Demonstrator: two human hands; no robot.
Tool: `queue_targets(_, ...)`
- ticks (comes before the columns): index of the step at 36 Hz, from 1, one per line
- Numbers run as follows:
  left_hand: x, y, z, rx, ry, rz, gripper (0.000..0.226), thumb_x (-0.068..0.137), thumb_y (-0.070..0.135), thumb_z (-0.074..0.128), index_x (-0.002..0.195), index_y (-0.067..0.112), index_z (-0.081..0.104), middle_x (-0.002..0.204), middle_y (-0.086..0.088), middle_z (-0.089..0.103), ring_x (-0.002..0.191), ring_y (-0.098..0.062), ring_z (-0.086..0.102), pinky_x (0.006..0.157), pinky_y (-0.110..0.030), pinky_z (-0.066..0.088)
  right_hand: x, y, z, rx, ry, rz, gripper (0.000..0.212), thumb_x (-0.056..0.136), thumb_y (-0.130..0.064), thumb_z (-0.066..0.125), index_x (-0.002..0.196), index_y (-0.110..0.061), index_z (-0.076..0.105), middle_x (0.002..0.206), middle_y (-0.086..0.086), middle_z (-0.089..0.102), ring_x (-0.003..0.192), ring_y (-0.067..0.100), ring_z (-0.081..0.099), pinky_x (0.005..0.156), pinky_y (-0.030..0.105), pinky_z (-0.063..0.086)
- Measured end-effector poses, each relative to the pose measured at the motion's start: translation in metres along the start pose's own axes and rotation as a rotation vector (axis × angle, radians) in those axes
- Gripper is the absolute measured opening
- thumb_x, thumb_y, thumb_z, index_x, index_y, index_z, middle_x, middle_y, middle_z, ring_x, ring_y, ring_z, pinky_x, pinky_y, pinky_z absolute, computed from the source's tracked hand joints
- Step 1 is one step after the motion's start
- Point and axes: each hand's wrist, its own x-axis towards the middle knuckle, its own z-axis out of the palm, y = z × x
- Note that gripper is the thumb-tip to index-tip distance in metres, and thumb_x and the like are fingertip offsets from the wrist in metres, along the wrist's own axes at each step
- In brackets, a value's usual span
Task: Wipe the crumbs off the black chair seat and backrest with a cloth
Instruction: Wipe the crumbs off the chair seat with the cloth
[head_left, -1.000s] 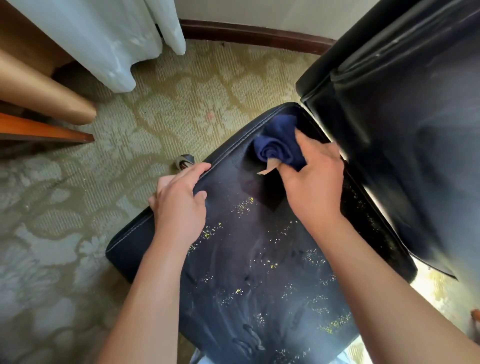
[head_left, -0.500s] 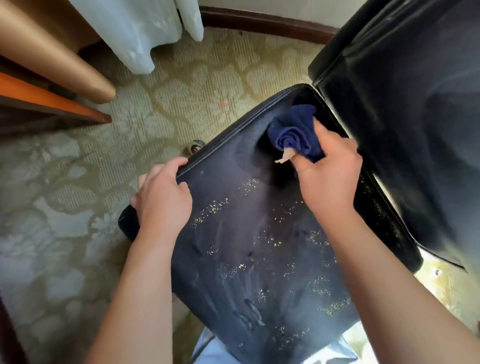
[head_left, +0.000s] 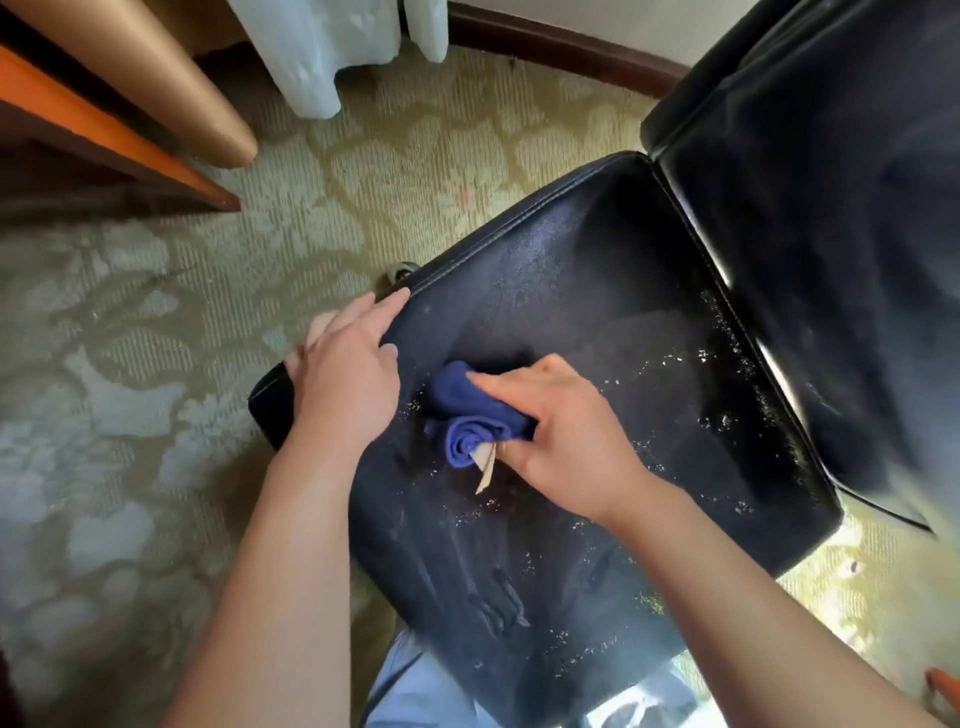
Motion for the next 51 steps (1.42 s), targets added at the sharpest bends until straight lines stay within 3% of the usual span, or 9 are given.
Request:
queue_targets(9, -0.041, -0.041, 0.005, -0.069, 0.197, -0.259, 0.054, 0.095, 0.016, 0.058, 0.142, 0.042, 0.049, 0.149, 0.003, 0.039, 0.135, -0.030, 0.035, 0.111, -0.055, 0.033, 0.038, -0.001, -0.031, -0.016, 0.461, 0.193, 0.063, 0.075, -0.024, 0.084, 0.134, -0.031, 0.062, 0.088, -0.032, 0.054, 0.101, 0.020, 0.056, 0.086, 0.025, 0.044)
queue_targets(13, -0.043, -0.046, 0.009, -0.139, 0.179, -0.321, 0.055, 0.096, 0.016, 0.060, 0.143, 0.042, 0.048, 0.146, -0.003, 0.036, 0.131, -0.034, 0.037, 0.104, -0.045, 0.038, 0.052, -0.002, -0.017, -0.085, 0.399, 0.189, 0.061, 0.078, -0.032, 0.081, 0.136, -0.034, 0.060, 0.104, -0.015, 0.070, 0.103, 0.021, 0.058, 0.079, 0.030, 0.047)
queue_targets(16, -0.039, -0.046, 0.010, -0.136, 0.194, -0.293, 0.052, 0.097, 0.014, 0.059, 0.142, 0.039, 0.051, 0.144, -0.003, 0.038, 0.130, -0.034, 0.036, 0.103, -0.040, 0.037, 0.046, -0.013, -0.001, -0.114, 0.296, 0.127, 0.062, 0.077, -0.025, 0.083, 0.135, -0.032, 0.061, 0.104, -0.015, 0.069, 0.099, 0.019, 0.051, 0.076, 0.027, 0.038)
queue_targets(27, -0.040, -0.056, 0.006, -0.098, 0.166, -0.230, 0.052, 0.100, 0.014, 0.057, 0.145, 0.038, 0.052, 0.143, -0.006, 0.040, 0.127, -0.035, 0.037, 0.105, -0.037, 0.032, 0.011, -0.026, 0.025, -0.158, -0.220, -0.115, 0.051, 0.077, -0.027, 0.080, 0.124, -0.040, 0.067, 0.096, -0.019, 0.069, 0.086, 0.018, 0.046, 0.067, 0.039, 0.052)
queue_targets(30, -0.039, -0.054, 0.004, -0.099, 0.179, -0.215, 0.053, 0.100, 0.014, 0.057, 0.146, 0.039, 0.051, 0.145, -0.004, 0.040, 0.128, -0.033, 0.036, 0.106, -0.038, 0.034, 0.020, -0.028, 0.013, -0.056, -0.122, -0.123, 0.053, 0.073, -0.026, 0.082, 0.124, -0.030, 0.069, 0.094, -0.016, 0.071, 0.084, 0.022, 0.051, 0.076, 0.039, 0.051)
queue_targets(34, -0.031, -0.051, -0.001, -0.121, 0.177, -0.198, 0.054, 0.101, 0.014, 0.056, 0.149, 0.039, 0.048, 0.147, -0.001, 0.039, 0.131, -0.029, 0.034, 0.108, -0.036, 0.033, 0.038, -0.028, -0.001, -0.045, 0.226, -0.072, 0.062, 0.068, -0.020, 0.085, 0.127, -0.023, 0.068, 0.098, -0.028, 0.061, 0.089, 0.019, 0.054, 0.084, 0.008, 0.039)
queue_targets(39, -0.028, -0.055, -0.007, -0.234, 0.218, -0.215, 0.061, 0.098, 0.013, 0.060, 0.153, 0.032, 0.041, 0.154, 0.001, 0.037, 0.140, -0.025, 0.037, 0.113, -0.037, 0.033, 0.061, -0.017, -0.016, -0.066, 0.489, 0.083, 0.062, 0.072, -0.017, 0.084, 0.131, -0.024, 0.065, 0.088, -0.034, 0.054, 0.097, 0.021, 0.055, 0.086, 0.019, 0.039)
queue_targets(43, -0.029, -0.059, -0.006, -0.270, 0.207, -0.391, 0.060, 0.096, 0.017, 0.061, 0.150, 0.035, 0.042, 0.146, -0.007, 0.043, 0.133, -0.031, 0.044, 0.108, -0.044, 0.039, 0.072, -0.016, -0.017, -0.113, 0.483, 0.119, 0.058, 0.077, -0.022, 0.082, 0.132, -0.024, 0.065, 0.094, -0.019, 0.062, 0.093, 0.022, 0.049, 0.081, 0.014, 0.033)
queue_targets(51, -0.019, -0.069, 0.000, -0.273, 0.131, -0.309, 0.067, 0.095, 0.016, 0.064, 0.153, 0.036, 0.038, 0.138, -0.004, 0.043, 0.123, -0.027, 0.050, 0.103, -0.036, 0.040, 0.069, -0.043, 0.020, -0.175, 0.266, 0.036, 0.062, 0.071, -0.028, 0.086, 0.130, -0.028, 0.065, 0.110, -0.012, 0.071, 0.093, 0.020, 0.047, 0.075, 0.028, 0.041)
